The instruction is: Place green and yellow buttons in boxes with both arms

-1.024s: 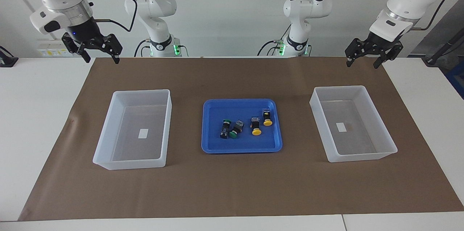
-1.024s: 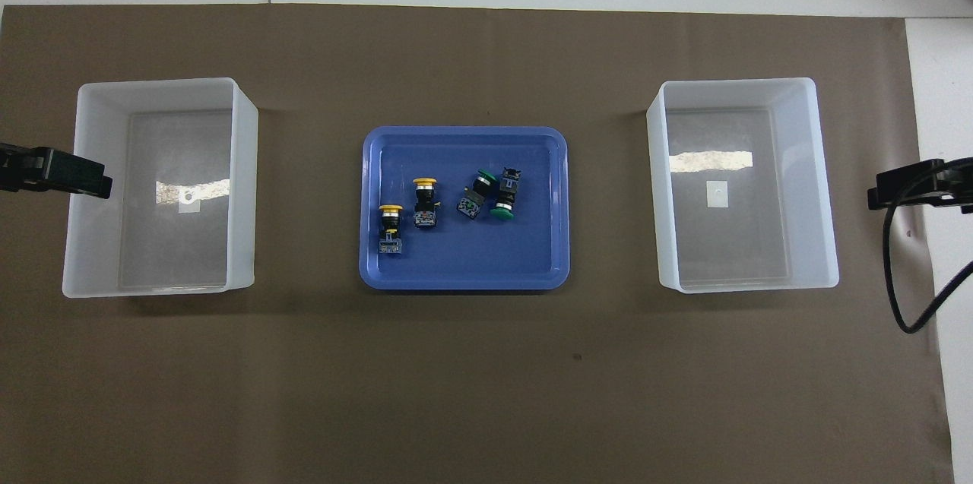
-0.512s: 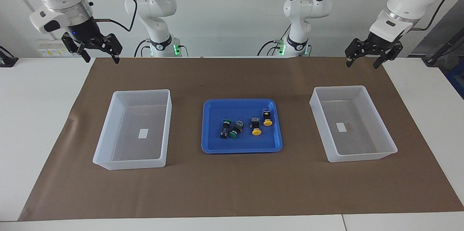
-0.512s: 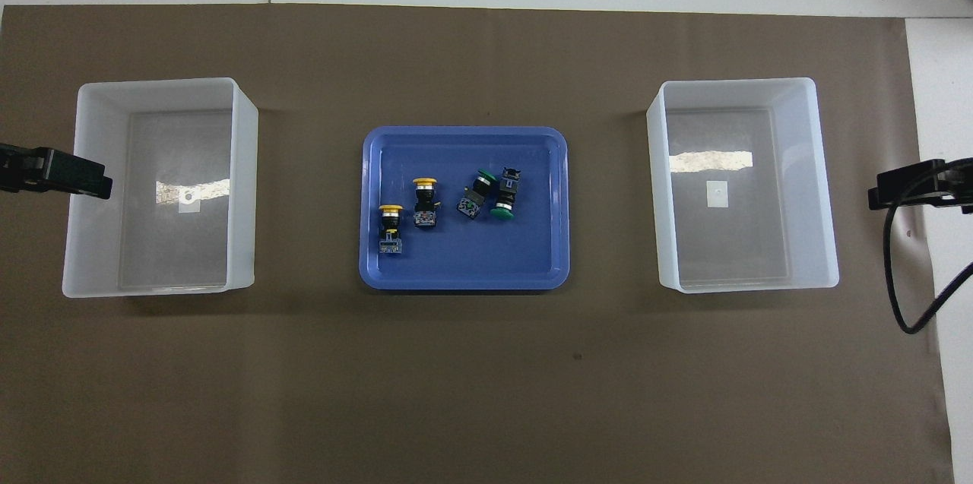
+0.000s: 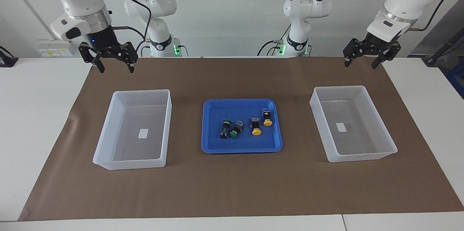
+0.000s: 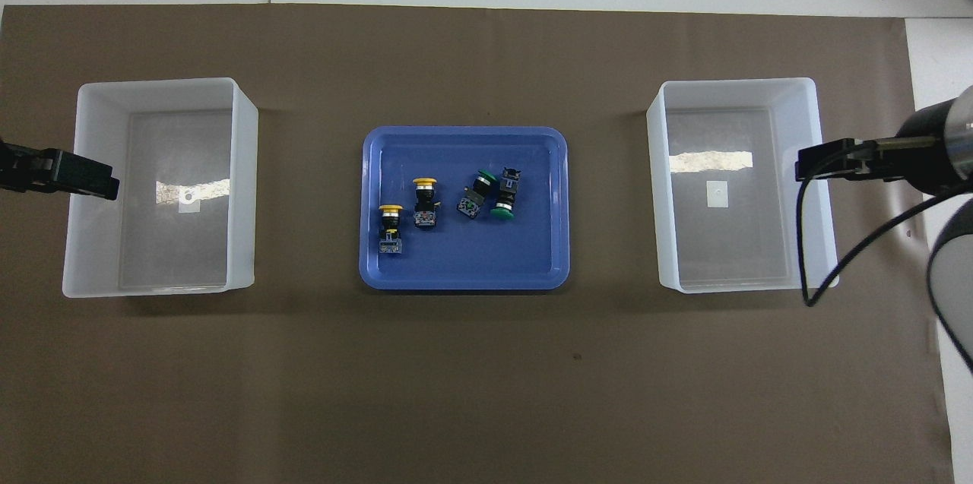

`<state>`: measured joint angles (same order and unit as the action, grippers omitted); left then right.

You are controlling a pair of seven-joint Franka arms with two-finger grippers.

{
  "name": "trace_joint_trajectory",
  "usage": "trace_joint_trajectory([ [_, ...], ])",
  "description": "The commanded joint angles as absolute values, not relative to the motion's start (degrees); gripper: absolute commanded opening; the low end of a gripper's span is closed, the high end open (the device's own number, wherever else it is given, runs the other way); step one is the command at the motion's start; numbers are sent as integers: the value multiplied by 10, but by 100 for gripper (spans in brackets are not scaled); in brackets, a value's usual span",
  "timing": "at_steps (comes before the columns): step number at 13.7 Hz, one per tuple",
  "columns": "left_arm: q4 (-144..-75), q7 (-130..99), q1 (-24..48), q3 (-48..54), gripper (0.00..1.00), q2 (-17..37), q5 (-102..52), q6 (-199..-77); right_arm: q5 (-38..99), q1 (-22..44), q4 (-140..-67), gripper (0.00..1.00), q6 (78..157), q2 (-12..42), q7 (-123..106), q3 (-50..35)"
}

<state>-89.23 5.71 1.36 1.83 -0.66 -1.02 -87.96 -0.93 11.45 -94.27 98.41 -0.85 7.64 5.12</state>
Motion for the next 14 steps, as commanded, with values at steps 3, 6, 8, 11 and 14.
trace_joint_trajectory([
  [3, -986, 54, 51, 16, 100, -49, -12, -977, -5, 179, -948, 100, 1077, 85, 176, 50],
  [6, -1071, 52, 73, 18, 100, -78, -12, -1064, -4, 237, -948, 100, 1177, 154, 262, 50],
  [8, -1109, 42, 95, 18, 100, -82, -12, -1105, 0, 258, -953, 100, 1218, 180, 270, 48],
  [11, -1167, -28, 138, 18, 100, -77, -12, -1187, 69, 292, -996, 100, 1302, 196, 271, 49],
  [14, -1210, -76, 176, 18, 100, -59, -12, -1244, 73, 310, -1009, 100, 1344, 218, 271, 48],
])
